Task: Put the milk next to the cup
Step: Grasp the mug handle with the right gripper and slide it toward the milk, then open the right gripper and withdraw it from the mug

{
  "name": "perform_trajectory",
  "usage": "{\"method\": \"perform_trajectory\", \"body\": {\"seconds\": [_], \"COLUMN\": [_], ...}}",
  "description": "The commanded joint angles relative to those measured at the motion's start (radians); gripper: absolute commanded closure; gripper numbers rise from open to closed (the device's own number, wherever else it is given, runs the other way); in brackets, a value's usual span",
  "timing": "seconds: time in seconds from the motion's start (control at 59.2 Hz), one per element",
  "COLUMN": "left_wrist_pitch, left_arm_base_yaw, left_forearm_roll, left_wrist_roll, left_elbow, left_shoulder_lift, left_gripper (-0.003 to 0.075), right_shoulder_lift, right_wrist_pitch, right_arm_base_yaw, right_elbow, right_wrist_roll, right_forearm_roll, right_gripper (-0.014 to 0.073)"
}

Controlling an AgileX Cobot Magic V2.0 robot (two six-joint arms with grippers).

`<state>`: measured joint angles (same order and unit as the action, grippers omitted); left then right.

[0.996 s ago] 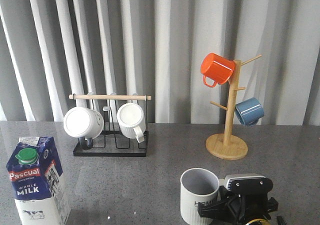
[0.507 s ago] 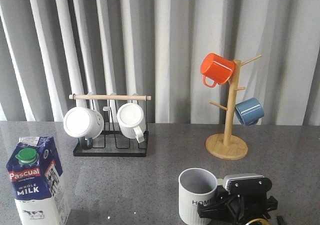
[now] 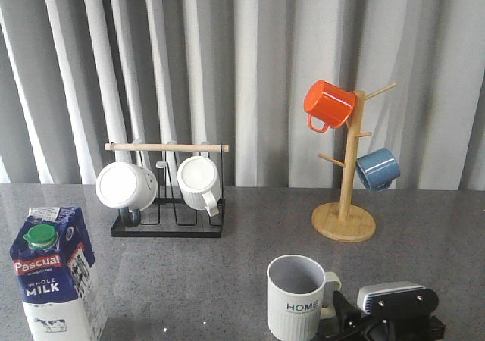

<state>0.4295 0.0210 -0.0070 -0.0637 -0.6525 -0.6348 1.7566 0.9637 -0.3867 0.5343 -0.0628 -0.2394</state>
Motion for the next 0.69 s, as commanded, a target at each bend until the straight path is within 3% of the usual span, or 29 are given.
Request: {"method": "perform_trajectory", "body": {"seconds": [0.0, 0.152, 0.27, 0.439, 0.675], "left_wrist_pitch": [-0.068, -0.068, -0.068, -0.068, -0.068], "left_arm_base_yaw": [-0.002, -0.002, -0.002, -0.002, -0.002], "left_forearm_roll": [-0.006, -0.006, -0.006, -0.006, -0.006], "left_wrist_roll": [-0.003, -0.003, -0.003, -0.003, -0.003], "left_elbow": [-0.035, -0.035, -0.035, -0.035, -0.035], "left_shoulder_lift": [-0.004, -0.004, -0.004, -0.004, -0.004], "left_gripper": [0.0727, 0.0727, 0.0727, 0.0727, 0.0727], "right_shoulder_lift": [-0.075, -0.14, -0.222, -0.36, -0.522], "right_wrist_pitch": [0.081, 0.064, -0.038, -0.29, -0.782], "right_arm_base_yaw": [0.003, 0.003, 0.003, 0.022, 0.082], "right_elbow": [-0.027, -0.105, -0.149, -0.138, -0.028], "right_wrist_roll": [0.002, 0.028, 0.04, 0.074, 0.069], "right_forearm_roll": [0.023, 0.052, 0.057, 0.051, 0.151], "right_gripper": [0.0266, 0.0266, 0.0266, 0.0266, 0.0266]}}
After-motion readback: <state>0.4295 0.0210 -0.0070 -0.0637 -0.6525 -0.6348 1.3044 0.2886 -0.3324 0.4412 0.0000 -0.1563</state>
